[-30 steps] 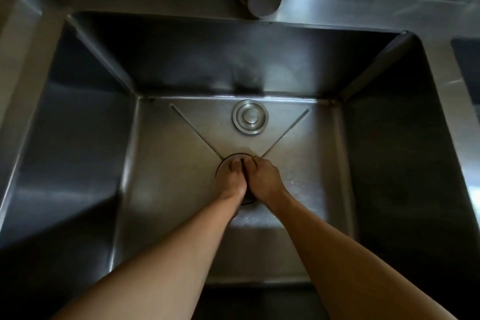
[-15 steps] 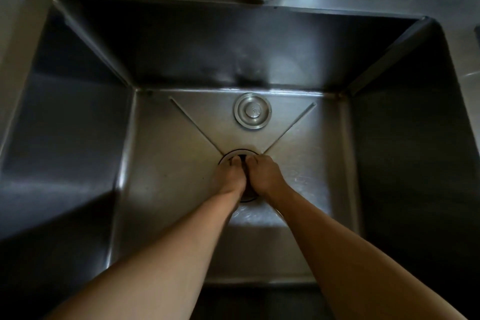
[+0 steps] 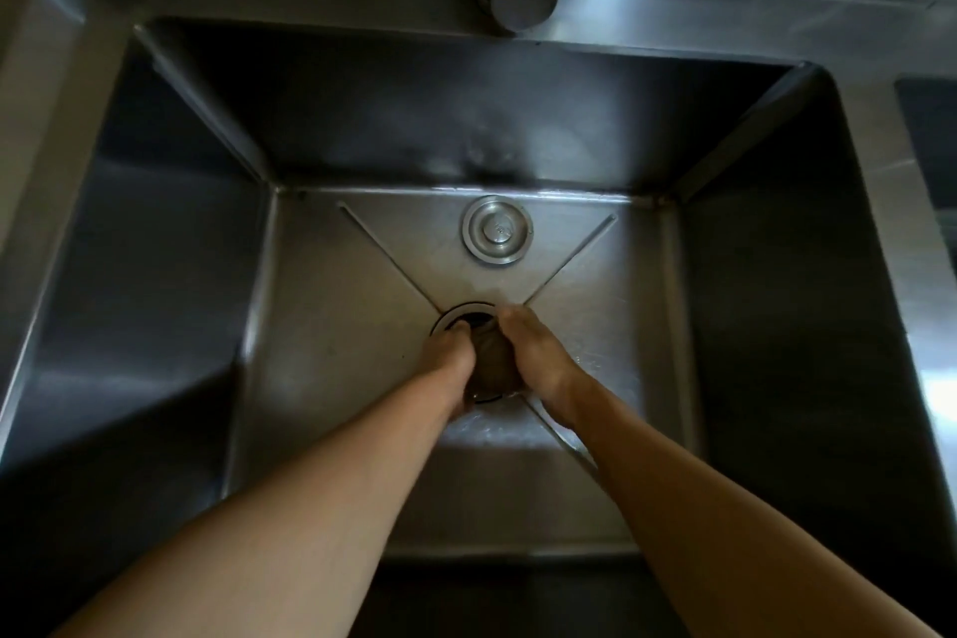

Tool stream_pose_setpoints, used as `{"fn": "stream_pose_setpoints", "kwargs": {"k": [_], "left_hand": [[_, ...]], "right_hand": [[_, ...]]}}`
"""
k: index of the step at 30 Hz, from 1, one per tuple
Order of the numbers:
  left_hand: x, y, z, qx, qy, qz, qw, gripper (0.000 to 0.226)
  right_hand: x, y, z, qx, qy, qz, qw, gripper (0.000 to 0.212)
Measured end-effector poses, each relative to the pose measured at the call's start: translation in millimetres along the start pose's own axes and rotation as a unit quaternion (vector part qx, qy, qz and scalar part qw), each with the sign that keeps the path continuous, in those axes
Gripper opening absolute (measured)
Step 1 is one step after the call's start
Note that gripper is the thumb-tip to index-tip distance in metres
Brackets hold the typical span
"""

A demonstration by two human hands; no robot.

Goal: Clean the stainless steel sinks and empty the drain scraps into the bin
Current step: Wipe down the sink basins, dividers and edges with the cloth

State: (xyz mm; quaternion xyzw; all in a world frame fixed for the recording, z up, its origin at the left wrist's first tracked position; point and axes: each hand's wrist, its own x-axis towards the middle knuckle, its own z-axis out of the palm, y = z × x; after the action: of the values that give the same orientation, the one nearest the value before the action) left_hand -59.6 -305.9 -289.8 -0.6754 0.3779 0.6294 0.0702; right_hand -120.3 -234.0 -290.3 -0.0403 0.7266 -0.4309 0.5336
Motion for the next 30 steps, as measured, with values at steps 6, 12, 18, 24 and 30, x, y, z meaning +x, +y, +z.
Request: {"fn": "stream_pose_setpoints", "kwargs": {"k": [6,12,18,24,30], "left_hand": [[-31.2,14.7,-14.9,-0.048,-0.106,-0.093,0.989,0.035],[-37.8,10.5,-1.0,-0.032,-0.059,0.013,0.998,0.041],[-28.3,4.2,-1.6,0.102,0.044,0.166,0.98,0.04],[-1.6,-4.2,1.7,0.087,0.041,0.139,0.986,0.035],[7.4,-8.1,3.1,0.092,0.064,0.138,0.984,0.032]], "right_hand": [[-27.1,-3.3,-3.2,-0.118,-0.022,-0.153,0.981,0.035],[-22.6,-11.8,7.2,-0.137,0.077,-0.131,0.979,0.031],[-5.1,-16.5,12.0,-0.197,0.085,-0.061,0.975,0.036],[10.4,-7.1,17.5,-0.18,0.075,-0.016,0.981,0.04],[24.2,7.1,23.2,-0.165,0.084,0.014,0.983,0.036]]}}
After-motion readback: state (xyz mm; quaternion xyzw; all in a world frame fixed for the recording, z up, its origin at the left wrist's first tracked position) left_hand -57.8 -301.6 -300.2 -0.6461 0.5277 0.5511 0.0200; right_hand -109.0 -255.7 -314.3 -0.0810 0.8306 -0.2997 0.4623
